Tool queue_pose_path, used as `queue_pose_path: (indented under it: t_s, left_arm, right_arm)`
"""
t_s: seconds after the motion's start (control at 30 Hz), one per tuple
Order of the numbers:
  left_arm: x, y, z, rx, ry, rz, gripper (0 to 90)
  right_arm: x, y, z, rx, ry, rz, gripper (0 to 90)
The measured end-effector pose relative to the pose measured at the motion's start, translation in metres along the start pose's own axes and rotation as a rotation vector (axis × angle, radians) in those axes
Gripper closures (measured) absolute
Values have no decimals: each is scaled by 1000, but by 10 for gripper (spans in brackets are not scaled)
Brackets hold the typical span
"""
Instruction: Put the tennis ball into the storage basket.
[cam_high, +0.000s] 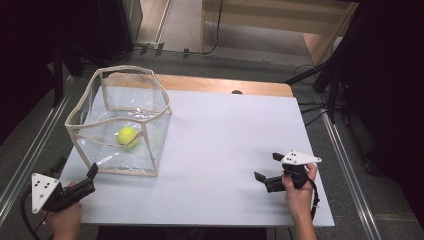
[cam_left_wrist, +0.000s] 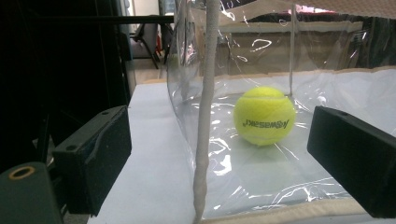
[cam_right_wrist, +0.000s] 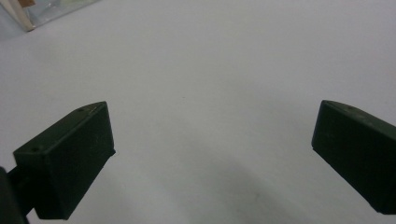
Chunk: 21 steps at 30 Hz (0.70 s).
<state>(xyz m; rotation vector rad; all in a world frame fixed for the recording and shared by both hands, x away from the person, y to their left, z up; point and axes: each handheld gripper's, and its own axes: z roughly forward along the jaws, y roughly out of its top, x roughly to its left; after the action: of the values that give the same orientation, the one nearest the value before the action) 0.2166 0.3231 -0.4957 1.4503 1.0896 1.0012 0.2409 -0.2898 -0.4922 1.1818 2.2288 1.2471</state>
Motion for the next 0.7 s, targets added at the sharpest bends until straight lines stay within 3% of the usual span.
queue_pose_path:
  t_s: [0.37, 0.7]
  left_arm:
    - [0, 0, 0, 0, -1, 4, 68]
    - [0, 0, 0, -1, -2, 2, 68]
  right_arm:
    - [-11, -22, -17, -76, -37, 59, 0]
    - [-22, -38, -40, -216, -80, 145, 0]
